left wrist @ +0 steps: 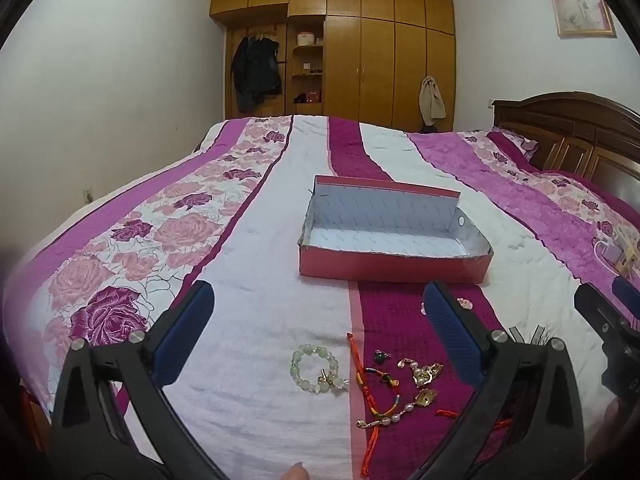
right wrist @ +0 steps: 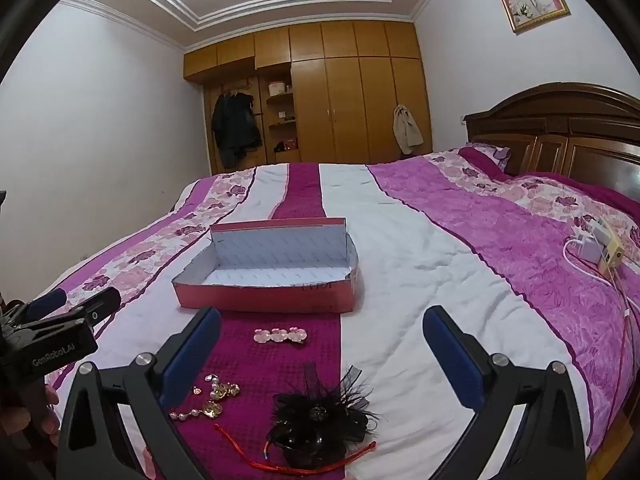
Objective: Organize jewelry
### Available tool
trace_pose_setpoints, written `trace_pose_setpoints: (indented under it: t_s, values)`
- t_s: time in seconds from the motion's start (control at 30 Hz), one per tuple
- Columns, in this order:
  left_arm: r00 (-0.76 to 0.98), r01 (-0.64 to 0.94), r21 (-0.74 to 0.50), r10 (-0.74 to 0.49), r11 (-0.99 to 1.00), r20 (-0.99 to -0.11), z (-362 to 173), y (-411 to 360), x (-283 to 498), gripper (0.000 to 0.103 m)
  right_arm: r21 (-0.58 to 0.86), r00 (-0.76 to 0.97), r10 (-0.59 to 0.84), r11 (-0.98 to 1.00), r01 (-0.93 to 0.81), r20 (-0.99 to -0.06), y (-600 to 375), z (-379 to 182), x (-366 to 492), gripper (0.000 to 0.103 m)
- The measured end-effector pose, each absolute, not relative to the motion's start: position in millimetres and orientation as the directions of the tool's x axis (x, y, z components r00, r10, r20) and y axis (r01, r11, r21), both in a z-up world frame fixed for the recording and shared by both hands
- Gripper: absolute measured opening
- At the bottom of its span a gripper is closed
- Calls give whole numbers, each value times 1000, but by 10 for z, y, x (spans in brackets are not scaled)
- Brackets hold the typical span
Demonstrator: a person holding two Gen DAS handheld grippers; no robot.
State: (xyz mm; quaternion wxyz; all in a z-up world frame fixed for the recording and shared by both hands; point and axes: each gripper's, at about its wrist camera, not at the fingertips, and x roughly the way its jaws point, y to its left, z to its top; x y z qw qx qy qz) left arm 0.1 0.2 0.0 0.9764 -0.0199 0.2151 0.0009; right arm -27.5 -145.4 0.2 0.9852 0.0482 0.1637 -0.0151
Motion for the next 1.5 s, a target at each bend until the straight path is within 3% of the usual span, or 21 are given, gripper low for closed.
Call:
trace_pose_setpoints:
  t_s: [1.5]
  values:
    - [911, -14, -25, 2, 1000, -413, 13, -3, 2, 98, 103, 944, -5, 994, 41, -329, -1438, 21, -281, 103]
